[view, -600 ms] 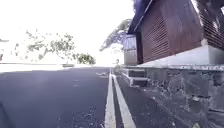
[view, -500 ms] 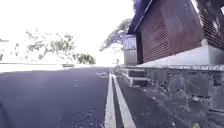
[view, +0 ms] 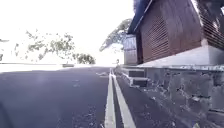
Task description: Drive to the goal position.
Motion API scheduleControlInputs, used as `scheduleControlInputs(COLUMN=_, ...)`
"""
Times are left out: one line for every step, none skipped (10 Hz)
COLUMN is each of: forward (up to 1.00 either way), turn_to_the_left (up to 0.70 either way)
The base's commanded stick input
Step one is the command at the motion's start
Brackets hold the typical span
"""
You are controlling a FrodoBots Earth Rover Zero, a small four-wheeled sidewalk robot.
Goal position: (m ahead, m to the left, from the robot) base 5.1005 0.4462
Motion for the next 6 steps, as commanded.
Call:
scheduleControlInputs(forward=0.7, turn_to_the_left=0.0)
scheduleControlInputs(forward=0.7, turn_to_the_left=0.0)
scheduleControlInputs(forward=0.7, turn_to_the_left=0.0)
scheduleControlInputs(forward=0.7, turn_to_the_left=0.0)
scheduleControlInputs(forward=0.7, turn_to_the_left=0.0)
scheduleControlInputs(forward=0.7, turn_to_the_left=0.0)
